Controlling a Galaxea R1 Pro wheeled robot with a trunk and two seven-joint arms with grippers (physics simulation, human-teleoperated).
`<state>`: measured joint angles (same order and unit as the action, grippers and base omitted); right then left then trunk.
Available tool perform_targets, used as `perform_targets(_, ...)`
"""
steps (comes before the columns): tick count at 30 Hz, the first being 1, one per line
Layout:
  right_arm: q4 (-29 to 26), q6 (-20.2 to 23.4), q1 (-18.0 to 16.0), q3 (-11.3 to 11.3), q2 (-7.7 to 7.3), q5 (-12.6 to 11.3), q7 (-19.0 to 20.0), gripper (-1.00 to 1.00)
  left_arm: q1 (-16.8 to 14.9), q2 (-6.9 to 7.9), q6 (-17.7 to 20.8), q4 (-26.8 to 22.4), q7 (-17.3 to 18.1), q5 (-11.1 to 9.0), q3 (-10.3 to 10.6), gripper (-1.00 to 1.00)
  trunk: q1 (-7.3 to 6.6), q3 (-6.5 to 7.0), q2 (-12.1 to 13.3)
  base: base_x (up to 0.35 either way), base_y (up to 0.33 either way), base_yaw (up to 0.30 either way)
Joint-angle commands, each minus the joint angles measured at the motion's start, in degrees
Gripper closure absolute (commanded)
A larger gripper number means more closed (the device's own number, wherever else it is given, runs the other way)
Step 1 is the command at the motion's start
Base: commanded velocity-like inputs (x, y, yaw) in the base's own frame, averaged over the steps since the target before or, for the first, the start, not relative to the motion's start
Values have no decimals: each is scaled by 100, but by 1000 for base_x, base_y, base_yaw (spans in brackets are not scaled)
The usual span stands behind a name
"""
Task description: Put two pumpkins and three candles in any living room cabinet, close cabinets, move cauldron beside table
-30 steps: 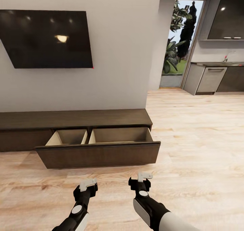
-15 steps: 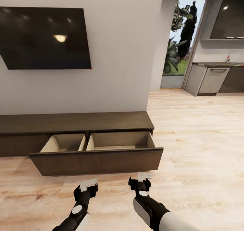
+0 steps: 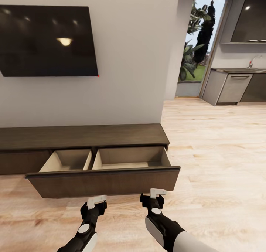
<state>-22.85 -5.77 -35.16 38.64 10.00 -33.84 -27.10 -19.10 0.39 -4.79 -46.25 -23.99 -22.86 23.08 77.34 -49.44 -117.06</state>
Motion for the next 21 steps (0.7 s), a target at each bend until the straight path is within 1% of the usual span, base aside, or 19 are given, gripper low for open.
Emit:
perform_targets(1,9,-45,-8,47,0,-61,-28,-100,-6,5,-39,2,-35,-60,30,-100,0,-5,-2,117,0,0)
perform_targets(5,9,-47,-8,47,0,-61,-24,-100,-6,5,-32,2,-31,-60,30,-100,0,-5,-2,160,0,0)
perform_targets(10,9,-47,-8,54,0,-61,-25,-100,-6,2,-31,2,-27,-60,30,-100,0,-5,-2,243,0,0)
perform_targets(13,9,-47,-8,129,0,-61,-24,-100,-6,-2,-30,2,-27,-60,33,-100,0,-5,-2,232,0,0)
perform_targets(16,9,-47,-8,269,0,-61,-28,-100,-6,-3,-49,2,-27,-54,33,-100,0,-5,-2,86,0,0)
perform_targets(21,9,-47,-8,330,0,-61,-27,-100,-6,-4,-63,2,-32,-52,26,-100,0,-5,-2,16,0,0)
